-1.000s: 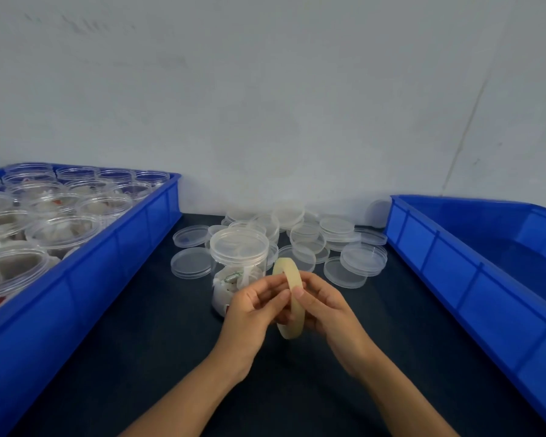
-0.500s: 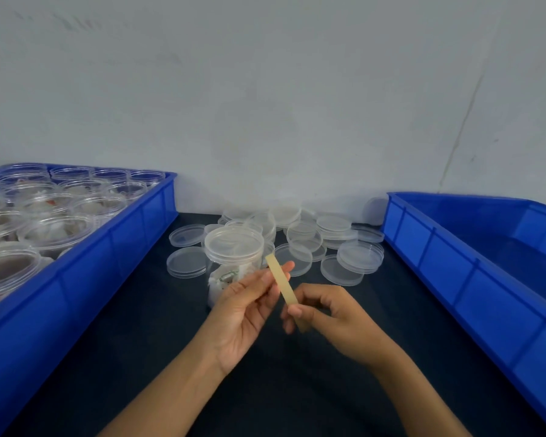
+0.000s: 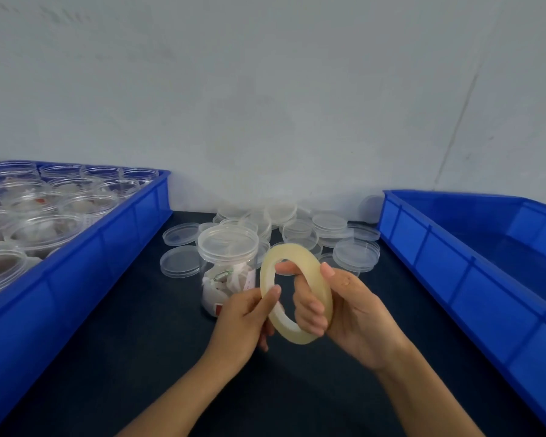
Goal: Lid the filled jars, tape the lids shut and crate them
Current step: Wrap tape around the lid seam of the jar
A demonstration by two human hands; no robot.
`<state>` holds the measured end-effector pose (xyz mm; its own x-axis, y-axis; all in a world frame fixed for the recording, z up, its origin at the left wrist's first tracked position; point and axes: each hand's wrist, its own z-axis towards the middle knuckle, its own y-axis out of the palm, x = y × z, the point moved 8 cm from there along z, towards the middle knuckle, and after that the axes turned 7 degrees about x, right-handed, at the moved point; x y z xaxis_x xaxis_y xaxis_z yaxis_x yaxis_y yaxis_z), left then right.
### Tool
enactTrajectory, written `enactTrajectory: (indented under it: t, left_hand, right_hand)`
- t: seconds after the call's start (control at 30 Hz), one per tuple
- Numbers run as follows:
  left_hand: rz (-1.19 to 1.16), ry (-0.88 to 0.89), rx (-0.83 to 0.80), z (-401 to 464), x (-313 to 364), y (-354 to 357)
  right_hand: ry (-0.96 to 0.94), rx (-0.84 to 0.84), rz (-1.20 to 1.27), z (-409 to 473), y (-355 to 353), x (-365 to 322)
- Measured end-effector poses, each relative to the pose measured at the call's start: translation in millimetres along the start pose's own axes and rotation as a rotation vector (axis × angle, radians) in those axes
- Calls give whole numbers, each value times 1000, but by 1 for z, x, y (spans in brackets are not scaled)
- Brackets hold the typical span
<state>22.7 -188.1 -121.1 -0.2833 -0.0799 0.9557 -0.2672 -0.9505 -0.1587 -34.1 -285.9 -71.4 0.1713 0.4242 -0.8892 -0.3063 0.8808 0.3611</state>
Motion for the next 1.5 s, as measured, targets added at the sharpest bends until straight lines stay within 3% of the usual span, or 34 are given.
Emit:
enactTrajectory:
  t: [0.13, 0.27, 0.37, 0.57, 0.93, 1.03, 1.13, 1.2, 1.27, 1.37, 1.5]
  left_hand:
    - [-224, -202, -16, -2, -7, 2]
    - [-693, -420, -114, -5, -5, 12]
    - [-913, -548, -205, -10, -3, 24]
    - [-959, -605, -173, -12, -10, 28]
    - [-1072, -749, -252, -24, -11, 39]
    - [-731, -605, -232, -22, -12, 33]
    - [-224, -189, -60, -13, -4, 14]
    - [-120, -6, 1, -15, 4, 11]
    - [-40, 58, 21, -15, 4, 12]
    - [-15, 154, 90, -10, 6, 3]
    - [208, 464, 154, -11, 29, -8]
  right_hand:
    - [-36, 99, 97, 2, -11, 0]
    - [11, 288, 429, 2, -33, 7]
    - [24, 370, 501, 2, -37, 11]
    - [-10, 430, 334, 2, -36, 9]
    - [-130, 473, -258, -1, -18, 13]
    - [-174, 499, -182, -3, -20, 6]
    - [-131, 527, 264, -4, -28, 3]
    - [-80, 542, 498, -5, -33, 3]
    - [-41, 537, 607, -5, -34, 4]
    - [-18, 527, 642, -4, -31, 4]
    - [-6, 547, 688, -3, -33, 4]
